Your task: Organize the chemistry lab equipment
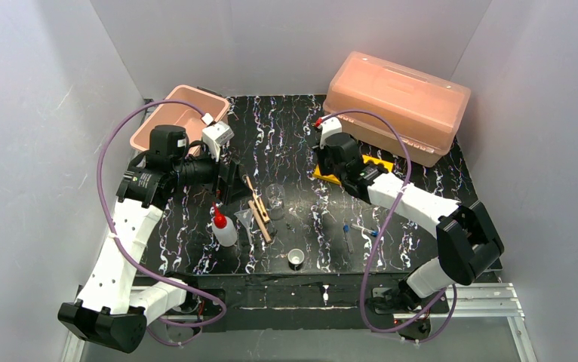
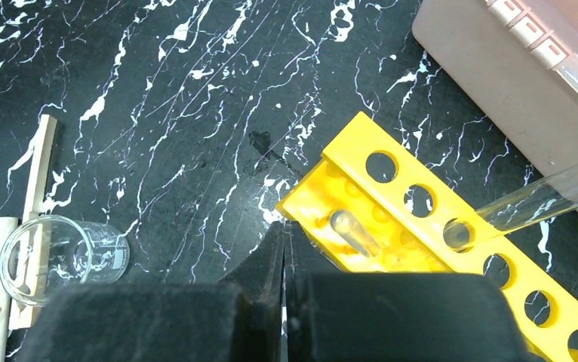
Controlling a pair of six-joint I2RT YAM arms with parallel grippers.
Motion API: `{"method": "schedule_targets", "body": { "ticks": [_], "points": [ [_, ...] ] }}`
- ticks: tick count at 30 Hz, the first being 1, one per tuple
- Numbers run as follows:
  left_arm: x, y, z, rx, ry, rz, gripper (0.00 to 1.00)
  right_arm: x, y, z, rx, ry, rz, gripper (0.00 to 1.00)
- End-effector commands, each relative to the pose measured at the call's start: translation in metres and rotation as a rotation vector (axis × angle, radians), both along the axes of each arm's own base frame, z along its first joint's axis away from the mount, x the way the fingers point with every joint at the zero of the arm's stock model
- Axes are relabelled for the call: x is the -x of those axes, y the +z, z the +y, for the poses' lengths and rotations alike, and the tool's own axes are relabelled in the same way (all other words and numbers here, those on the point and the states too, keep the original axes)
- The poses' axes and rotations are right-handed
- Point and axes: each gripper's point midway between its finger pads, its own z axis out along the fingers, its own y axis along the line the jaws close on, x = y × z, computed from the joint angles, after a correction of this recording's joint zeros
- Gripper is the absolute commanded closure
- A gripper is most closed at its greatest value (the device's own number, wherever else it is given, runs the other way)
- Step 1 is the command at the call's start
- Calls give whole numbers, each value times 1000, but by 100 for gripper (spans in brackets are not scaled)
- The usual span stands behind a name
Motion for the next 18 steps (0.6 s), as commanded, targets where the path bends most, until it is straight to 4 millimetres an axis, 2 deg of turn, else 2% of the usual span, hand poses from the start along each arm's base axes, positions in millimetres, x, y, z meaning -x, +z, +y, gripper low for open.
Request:
{"method": "schedule_targets", "body": {
  "ticks": [1,4,8,18],
  "points": [
    [6,2,4,-10,-4,-17,2,-3,5,3,2,7,-17,98],
    [7,3,4,-10,-5,-20,2,-8,3,0,16,-29,-13,98],
    [7,2,4,-12,-4,-21,2,-13,10,7,2,-29,-27,98],
    [6,3,5,-18,-6,-27,2,-23,-9,-6,90,-124,-5,98]
  ]
}}
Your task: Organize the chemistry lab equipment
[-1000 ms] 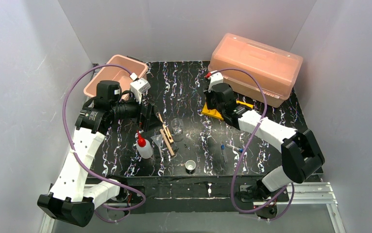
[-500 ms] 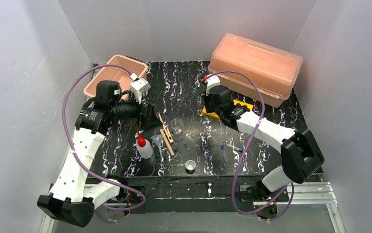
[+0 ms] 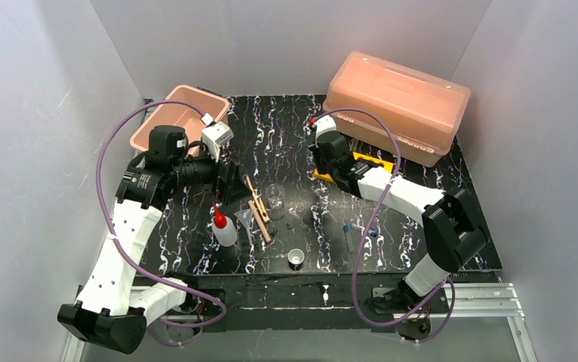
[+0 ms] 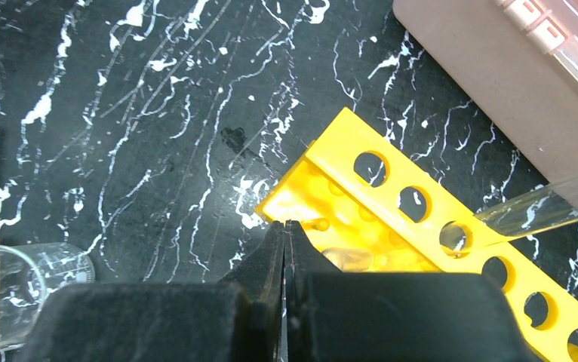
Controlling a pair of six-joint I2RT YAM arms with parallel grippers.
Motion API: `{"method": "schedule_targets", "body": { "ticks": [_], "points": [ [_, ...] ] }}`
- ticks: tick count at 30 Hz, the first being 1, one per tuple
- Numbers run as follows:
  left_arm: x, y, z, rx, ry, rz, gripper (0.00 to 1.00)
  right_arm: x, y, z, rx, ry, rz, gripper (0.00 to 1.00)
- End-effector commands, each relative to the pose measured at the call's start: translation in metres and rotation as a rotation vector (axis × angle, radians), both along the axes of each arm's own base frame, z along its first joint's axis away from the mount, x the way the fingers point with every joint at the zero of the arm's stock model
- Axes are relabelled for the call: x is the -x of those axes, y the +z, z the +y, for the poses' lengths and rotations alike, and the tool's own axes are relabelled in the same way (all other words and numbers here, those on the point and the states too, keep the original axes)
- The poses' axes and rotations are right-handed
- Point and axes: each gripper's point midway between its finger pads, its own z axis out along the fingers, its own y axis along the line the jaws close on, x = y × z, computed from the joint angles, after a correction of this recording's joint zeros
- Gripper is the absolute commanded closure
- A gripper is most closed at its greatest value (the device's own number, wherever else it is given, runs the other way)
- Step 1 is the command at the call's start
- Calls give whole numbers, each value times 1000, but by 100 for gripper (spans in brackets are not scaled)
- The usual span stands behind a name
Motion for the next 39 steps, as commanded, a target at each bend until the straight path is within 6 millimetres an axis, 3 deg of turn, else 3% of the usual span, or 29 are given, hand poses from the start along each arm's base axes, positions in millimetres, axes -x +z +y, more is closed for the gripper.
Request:
{"method": "schedule_targets", "body": {
  "ticks": [1,10,19,27,30,35,39],
  "points": [
    [6,2,4,-11,-5,-12,2,-9,8,-7,24,-68,-38,98],
    [7,3,5,-16,-7,-16,2,-13,11,-22,44,-151,-79,98],
    [7,3,5,-15,-7,-18,2,-12,16,-25,28,-164,-99,98],
    [4,2,6,-30,6,-14,2,-6,39,-18,-56,-119,-136,95],
    [-11,-7,17,-95,77,-10,2,-1,53,-12,-97,-90,-144,90],
    [-59,-28,48,-286,247,-19,2,18,79,-4,-138,-41,-174,84],
    [-100,-44,60,-400,299,-26,2,41,97,5,-168,5,-189,81]
  ]
}}
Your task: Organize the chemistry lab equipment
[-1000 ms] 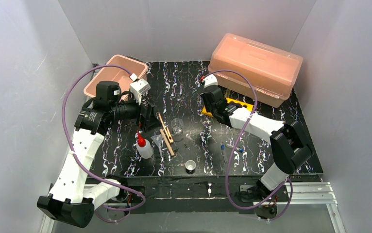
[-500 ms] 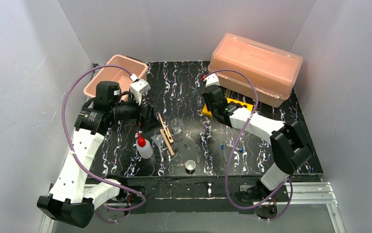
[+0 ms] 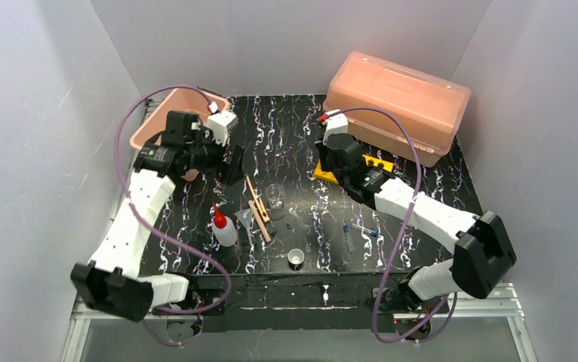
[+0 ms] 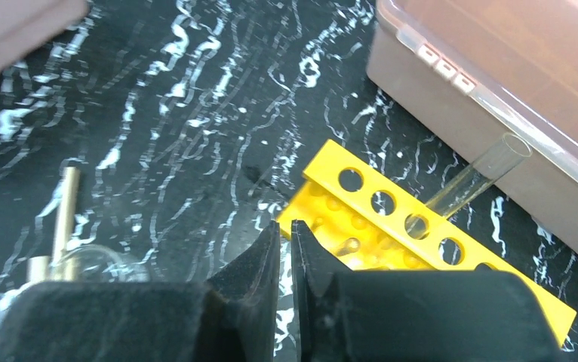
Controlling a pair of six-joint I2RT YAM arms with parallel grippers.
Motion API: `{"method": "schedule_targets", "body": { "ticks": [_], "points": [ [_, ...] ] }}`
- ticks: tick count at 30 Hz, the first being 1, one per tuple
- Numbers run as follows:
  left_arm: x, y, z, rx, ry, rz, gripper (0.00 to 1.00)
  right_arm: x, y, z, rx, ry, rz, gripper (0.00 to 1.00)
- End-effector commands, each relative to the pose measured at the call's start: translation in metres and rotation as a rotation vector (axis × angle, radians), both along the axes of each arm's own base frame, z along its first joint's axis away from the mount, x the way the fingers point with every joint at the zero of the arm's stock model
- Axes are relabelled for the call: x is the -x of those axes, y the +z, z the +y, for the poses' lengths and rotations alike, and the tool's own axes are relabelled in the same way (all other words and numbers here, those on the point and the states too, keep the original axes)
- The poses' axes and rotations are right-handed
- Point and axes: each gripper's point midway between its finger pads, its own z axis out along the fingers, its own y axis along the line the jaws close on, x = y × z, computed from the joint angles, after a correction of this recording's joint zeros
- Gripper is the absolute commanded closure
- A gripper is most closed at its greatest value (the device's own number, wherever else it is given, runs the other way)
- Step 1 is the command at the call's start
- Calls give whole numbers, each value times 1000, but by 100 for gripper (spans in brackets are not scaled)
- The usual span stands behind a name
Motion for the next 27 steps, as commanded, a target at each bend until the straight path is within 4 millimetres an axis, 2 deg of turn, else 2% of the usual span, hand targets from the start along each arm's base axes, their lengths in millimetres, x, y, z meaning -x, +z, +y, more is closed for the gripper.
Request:
{"method": "schedule_targets", "body": {
  "ticks": [1,7,13,18,23,27],
  "points": [
    [-51,-9,28,-180,111,-51,2,26,38,13,-80,60,-62,80],
    [-117,-20,50,-288,251,-70,2,63,55,11,-126,84,-54,76],
    [-166,-29,65,-303,318,-32,2,88,61,2,-144,94,-35,76],
    [-174,-58,56,-290,208,79,4,99,64,-10,-155,83,-28,76],
    [-172,-76,59,-278,148,120,25,104,69,-19,-164,68,-35,79],
    [-163,-89,61,-286,106,135,28,106,72,-22,-174,65,-41,81]
  ]
}}
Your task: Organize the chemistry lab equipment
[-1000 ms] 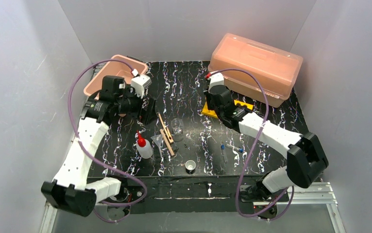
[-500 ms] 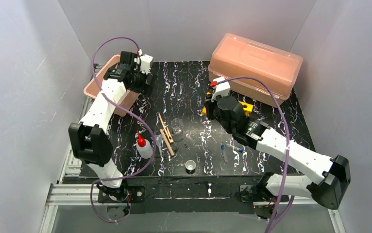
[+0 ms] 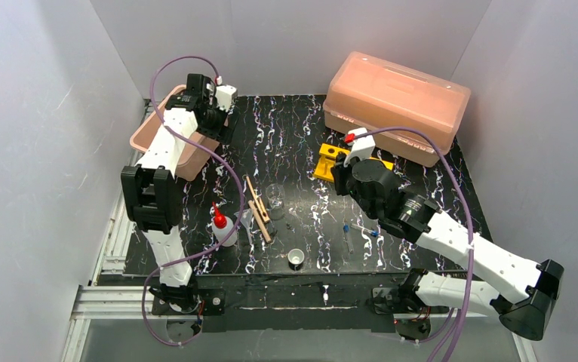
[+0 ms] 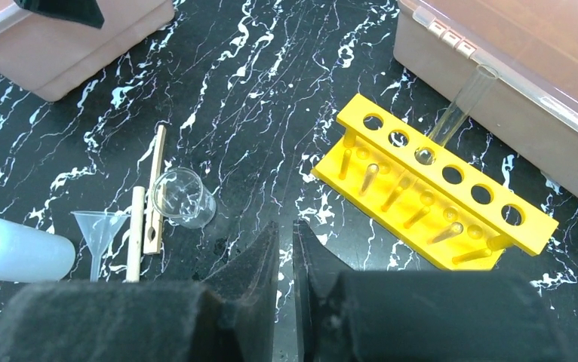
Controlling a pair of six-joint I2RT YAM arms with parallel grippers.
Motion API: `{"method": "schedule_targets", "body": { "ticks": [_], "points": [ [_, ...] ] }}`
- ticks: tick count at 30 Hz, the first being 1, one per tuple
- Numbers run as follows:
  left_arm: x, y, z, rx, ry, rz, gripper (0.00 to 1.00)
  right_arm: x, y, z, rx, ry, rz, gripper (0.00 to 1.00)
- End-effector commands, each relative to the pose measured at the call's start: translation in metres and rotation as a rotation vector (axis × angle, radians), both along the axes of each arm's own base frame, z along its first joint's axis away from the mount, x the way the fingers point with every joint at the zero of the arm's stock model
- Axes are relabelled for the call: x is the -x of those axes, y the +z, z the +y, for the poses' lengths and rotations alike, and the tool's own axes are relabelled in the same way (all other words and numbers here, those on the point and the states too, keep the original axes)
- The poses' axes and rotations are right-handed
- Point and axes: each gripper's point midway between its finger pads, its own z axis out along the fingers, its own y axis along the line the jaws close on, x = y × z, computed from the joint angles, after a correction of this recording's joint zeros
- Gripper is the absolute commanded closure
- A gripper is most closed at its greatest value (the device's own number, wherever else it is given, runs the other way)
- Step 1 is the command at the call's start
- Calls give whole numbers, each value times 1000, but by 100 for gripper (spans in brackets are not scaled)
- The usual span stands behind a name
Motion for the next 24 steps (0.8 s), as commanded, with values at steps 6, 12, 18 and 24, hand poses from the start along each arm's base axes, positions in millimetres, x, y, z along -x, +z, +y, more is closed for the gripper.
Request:
{"method": "schedule_targets", "body": {
  "ticks": [6,12,18,24],
  "points": [
    [39,-17,0,7,-140,110,42,3,7,-8,-21,-30,-15,82],
    [33,5,8,-28,-109,-2,26,3,3,-9,-11,-32,-8,82],
    [31,52,0,26,-97,-111,20,2,-6,-7,-1,-31,4,82],
    [23,62,1,15,-97,-146,20,-1,-11,-2,12,-27,14,82]
  ]
}}
